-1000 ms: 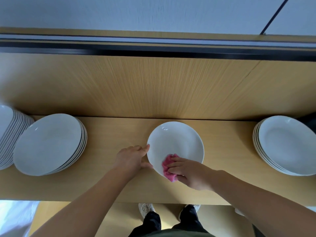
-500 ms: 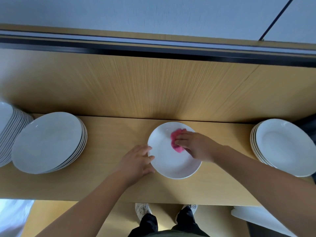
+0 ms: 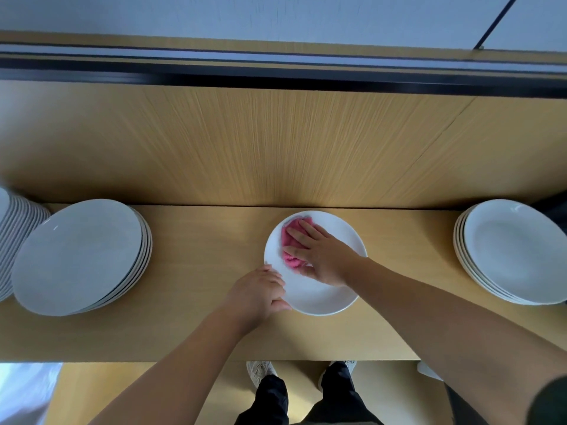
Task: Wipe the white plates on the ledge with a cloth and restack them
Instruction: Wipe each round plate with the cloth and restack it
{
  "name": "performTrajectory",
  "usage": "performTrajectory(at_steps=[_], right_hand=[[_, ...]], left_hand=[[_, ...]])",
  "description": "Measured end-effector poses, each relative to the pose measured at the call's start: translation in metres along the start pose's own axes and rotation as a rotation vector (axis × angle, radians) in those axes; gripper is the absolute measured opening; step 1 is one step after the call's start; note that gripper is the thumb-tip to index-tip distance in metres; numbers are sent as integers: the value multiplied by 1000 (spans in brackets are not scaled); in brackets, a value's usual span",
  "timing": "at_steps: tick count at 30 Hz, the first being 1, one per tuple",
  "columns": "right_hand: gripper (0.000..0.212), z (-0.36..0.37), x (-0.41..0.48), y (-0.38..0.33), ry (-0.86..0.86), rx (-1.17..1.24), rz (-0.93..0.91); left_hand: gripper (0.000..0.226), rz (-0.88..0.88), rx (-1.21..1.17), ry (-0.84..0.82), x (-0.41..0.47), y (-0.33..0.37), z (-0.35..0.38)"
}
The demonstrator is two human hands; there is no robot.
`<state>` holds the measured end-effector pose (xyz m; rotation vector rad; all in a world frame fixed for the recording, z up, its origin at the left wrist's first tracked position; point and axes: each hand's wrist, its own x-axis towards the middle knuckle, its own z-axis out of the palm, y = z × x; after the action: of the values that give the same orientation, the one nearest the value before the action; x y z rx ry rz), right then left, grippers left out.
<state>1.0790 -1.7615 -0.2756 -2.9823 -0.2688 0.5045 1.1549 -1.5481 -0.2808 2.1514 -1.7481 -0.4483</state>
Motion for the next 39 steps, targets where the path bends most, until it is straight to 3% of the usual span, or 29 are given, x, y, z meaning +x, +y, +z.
performTrajectory(at_steps=[6, 14, 19, 20, 23, 26, 29, 32, 35, 37, 39], right_hand=[[49, 0, -10, 14, 133, -13, 140], [55, 4, -51, 7, 13, -45, 446], [85, 13, -79, -25, -91, 14, 496], [83, 14, -82, -32, -114, 30, 503], [52, 11, -89, -50, -154, 27, 513], [37, 11, -94, -63, -123, 93, 483], [26, 5, -97, -67, -120, 160, 426], [21, -20, -92, -59, -44, 352, 430], [18, -34, -71, -43, 264, 433, 430], [24, -32, -51, -36, 367, 412, 436], [39, -21, -33, -34, 360, 375, 467]], left_hand=[[49, -2, 14, -18, 0, -1, 2], [63, -19, 65, -81, 4, 0, -3], [76, -22, 83, -173, 7, 5, -11], [82, -30, 74, -173, 7, 6, -12], [90, -51, 54, -189, 7, 7, -14], [59, -40, 81, -208, 10, 4, -9], [49, -38, 51, -202, 10, 3, -11], [52, 37, 92, -65, 2, -1, -15], [48, 107, 144, 22, -6, -7, -16], [48, 88, 142, 56, -11, -7, -17], [47, 75, 124, 76, -14, -9, -14]])
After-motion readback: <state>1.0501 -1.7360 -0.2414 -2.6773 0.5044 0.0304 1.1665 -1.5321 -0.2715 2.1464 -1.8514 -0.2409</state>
